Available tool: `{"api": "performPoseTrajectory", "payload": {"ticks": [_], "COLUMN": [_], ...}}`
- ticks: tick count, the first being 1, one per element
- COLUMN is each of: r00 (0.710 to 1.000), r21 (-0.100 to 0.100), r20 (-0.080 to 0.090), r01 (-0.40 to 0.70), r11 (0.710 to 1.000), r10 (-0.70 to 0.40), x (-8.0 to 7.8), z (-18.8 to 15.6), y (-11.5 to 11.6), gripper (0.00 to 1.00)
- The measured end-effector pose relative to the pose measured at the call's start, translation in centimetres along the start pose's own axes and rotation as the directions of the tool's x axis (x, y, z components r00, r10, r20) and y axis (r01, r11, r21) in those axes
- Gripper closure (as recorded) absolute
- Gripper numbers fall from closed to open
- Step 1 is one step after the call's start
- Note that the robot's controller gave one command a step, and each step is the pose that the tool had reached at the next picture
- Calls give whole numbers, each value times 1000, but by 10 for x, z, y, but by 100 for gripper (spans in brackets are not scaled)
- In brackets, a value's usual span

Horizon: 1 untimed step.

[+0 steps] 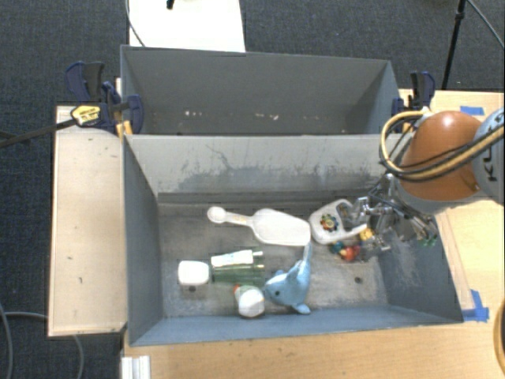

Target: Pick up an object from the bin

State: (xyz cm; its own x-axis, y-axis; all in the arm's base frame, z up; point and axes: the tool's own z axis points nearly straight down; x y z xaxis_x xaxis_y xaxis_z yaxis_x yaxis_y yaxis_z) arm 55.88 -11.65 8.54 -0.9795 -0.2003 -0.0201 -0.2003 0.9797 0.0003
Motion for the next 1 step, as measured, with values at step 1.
{"api": "performPoseTrajectory", "payload": {"ticks": [1], "r00": [1000], "r21": [-2], "r20": [-25], "r01": [3], "r11": [1000], "r10": [-3], "x": [5], "z": [-2], "y": [0], "gripper": [100]}}
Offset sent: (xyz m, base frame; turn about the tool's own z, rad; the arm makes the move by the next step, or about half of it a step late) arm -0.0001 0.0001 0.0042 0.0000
